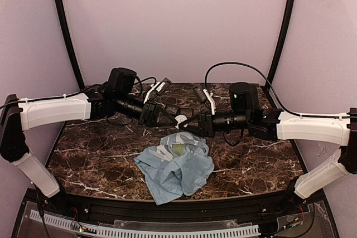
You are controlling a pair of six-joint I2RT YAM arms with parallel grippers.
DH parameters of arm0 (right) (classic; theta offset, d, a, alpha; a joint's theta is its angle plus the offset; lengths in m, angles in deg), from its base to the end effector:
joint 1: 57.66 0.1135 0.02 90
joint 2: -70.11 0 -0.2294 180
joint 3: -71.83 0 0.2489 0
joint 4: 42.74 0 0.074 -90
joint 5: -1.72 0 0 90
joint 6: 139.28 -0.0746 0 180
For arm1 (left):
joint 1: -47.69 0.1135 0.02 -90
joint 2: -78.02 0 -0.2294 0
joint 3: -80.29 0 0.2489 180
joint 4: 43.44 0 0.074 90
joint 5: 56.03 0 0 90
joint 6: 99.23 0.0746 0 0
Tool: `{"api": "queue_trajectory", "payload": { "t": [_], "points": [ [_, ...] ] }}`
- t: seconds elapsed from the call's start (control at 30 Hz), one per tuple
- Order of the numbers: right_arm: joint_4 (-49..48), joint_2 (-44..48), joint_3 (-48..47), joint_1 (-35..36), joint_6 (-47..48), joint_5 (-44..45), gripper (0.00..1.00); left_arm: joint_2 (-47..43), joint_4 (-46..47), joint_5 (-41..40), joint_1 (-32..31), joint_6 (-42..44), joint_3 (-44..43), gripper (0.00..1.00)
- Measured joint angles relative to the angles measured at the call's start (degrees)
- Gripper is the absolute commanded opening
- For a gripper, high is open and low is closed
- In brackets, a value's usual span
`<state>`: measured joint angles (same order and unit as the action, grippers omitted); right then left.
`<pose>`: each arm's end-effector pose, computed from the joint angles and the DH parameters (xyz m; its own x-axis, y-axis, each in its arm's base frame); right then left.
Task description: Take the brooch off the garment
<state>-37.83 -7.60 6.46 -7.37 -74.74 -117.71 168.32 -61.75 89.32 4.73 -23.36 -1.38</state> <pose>0.1935 0.2904 0.2432 -0.5880 -0.1219 -0.7996 -0.7942 0.2745 0.5421 0.2297 -0.2978 0.2528 -0.5471 0.3198 -0.7735 0.8153 -0.0058 -0.5791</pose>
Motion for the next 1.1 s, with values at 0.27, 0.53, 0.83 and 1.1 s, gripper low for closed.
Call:
{"api": "queue_trajectory", "payload": {
  "t": [0.27,0.53,0.83,1.1],
  "points": [
    [0.02,0.0,-0.02,0.07,-0.37,1.73,0.21,0.0,-0.2,-0.63,0.07,0.42,0.0,0.01],
    [1.38,-0.59,-1.25,0.35,-0.52,3.26,0.17,0.0,-0.39,-1.44,0.11,0.68,0.0,0.01],
    [1.86,-0.98,-1.64,0.37,-1.42,5.35,0.14,0.0,-0.66,-2.91,0.35,1.31,0.0,0.01],
    [2.89,-1.92,-2.54,0.35,-2.1,5.49,0.11,0.0,-1.42,-3.5,0.5,1.84,0.0,0.01]
  ]
}}
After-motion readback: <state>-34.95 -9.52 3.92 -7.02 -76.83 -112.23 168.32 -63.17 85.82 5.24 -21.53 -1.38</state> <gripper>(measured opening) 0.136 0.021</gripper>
